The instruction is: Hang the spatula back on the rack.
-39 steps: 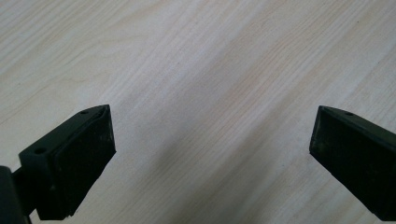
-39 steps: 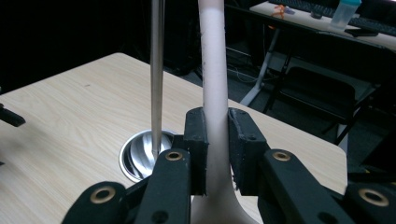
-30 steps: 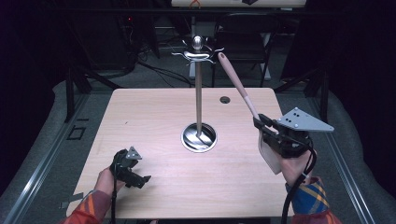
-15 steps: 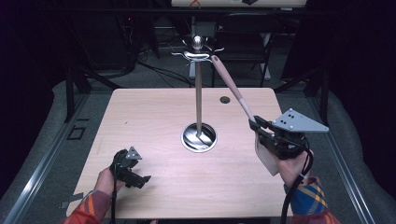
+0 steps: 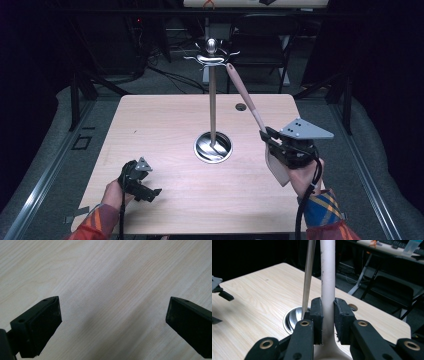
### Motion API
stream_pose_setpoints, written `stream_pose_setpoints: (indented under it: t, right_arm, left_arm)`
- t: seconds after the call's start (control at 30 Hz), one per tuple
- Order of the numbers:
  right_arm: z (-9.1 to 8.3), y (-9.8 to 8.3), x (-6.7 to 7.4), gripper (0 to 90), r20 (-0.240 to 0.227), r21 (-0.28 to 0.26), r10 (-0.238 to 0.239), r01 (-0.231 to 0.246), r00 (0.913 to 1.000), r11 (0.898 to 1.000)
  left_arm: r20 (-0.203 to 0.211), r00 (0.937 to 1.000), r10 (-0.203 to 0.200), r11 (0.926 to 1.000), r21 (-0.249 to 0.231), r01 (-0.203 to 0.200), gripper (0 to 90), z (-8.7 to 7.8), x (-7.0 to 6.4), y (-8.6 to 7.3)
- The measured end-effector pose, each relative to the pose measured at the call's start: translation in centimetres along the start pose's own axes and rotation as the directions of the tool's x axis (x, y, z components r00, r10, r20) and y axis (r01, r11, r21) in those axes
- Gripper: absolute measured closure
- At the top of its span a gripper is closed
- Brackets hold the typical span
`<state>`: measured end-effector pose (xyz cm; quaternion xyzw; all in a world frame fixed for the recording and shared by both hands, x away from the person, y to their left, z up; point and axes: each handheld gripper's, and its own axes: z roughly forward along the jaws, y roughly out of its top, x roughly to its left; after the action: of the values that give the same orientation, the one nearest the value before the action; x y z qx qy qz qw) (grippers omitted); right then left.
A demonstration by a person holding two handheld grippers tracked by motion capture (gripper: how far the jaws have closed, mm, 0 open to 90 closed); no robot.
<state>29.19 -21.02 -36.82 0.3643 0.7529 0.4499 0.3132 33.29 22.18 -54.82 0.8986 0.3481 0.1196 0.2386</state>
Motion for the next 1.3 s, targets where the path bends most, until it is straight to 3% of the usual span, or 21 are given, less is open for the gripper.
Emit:
stream_pose_setpoints:
  t: [0.23,0.67,1.0,1.3]
  right_arm:
    - [3.0,-0.4,0.2,77.8,-0.003,0.035,0.000,0.000,1.0000,0.999]
    - [5.0,-0.7,1.4,75.9,0.015,0.025,-0.020,0.020,0.9997,0.999]
    - [7.3,-0.2,2.5,73.5,-0.023,0.042,-0.039,0.040,0.9990,0.998]
    - [8.8,0.2,2.7,75.2,-0.049,0.053,-0.028,0.031,0.9984,0.998]
  left_arm:
    - [-0.001,1.0000,0.000,1.0000,0.008,0.000,0.0,0.1,0.0,-0.1]
    - [0.000,1.0000,0.000,1.0000,0.007,0.000,0.1,0.1,0.0,-0.2]
    - [0.001,1.0000,0.005,0.9998,0.019,-0.005,0.1,0.1,-0.1,-0.2]
    - [0.008,1.0000,0.000,0.9998,0.019,0.000,0.1,0.2,-0.1,-0.2]
